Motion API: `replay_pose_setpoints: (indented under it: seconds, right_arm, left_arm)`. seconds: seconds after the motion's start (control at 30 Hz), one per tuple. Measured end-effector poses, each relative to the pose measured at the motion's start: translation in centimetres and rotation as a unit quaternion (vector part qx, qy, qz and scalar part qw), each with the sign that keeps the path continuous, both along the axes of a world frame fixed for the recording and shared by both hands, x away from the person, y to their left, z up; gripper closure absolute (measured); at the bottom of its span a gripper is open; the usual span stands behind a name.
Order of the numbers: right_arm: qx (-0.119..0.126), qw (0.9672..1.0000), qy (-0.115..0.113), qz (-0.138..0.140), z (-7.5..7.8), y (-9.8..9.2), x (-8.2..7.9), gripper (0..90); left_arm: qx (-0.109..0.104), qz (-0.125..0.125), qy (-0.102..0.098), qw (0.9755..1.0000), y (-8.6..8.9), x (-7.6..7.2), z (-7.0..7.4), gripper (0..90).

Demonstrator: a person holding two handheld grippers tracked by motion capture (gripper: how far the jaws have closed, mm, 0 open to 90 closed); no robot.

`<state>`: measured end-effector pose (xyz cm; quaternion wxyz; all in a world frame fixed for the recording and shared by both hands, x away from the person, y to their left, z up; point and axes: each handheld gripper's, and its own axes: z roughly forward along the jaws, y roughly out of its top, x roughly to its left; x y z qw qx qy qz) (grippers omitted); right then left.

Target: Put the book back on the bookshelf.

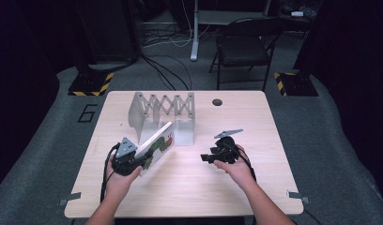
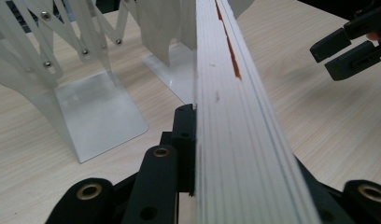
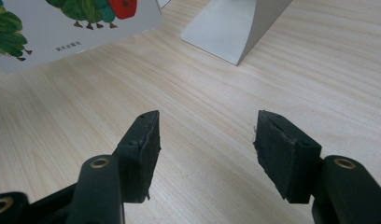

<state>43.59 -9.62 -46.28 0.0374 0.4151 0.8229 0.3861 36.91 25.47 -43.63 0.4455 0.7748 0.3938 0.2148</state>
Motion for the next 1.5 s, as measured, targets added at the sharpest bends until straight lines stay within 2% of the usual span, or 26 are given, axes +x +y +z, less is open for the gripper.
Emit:
replay_pose_setpoints:
  seconds: [0.57, 0.97, 1.17, 1.5]
  right_arm:
    - [-0.001, 1.0000, 0.006, -0.004, -0.1, 0.0, 0.0, 40.3]
    - [0.001, 1.0000, 0.005, -0.004, -0.1, -0.1, 0.0, 40.3]
    - [0.000, 1.0000, 0.003, -0.004, -0.1, -0.1, 0.0, 40.3]
    - [-0.001, 1.0000, 0.005, -0.005, -0.2, -0.2, 0.1, 40.3]
  left_arm:
    - [-0.013, 0.038, -0.008, 0.9992, 2.0, 0.1, 0.5, 75.5]
    - [-0.021, 0.068, -0.012, 0.9974, 3.5, 0.1, 0.8, 75.4]
    - [-0.025, 0.082, -0.020, 0.9961, 4.2, 0.2, 0.8, 75.4]
    - [-0.027, 0.099, -0.017, 0.9946, 5.1, 0.2, 0.9, 75.4]
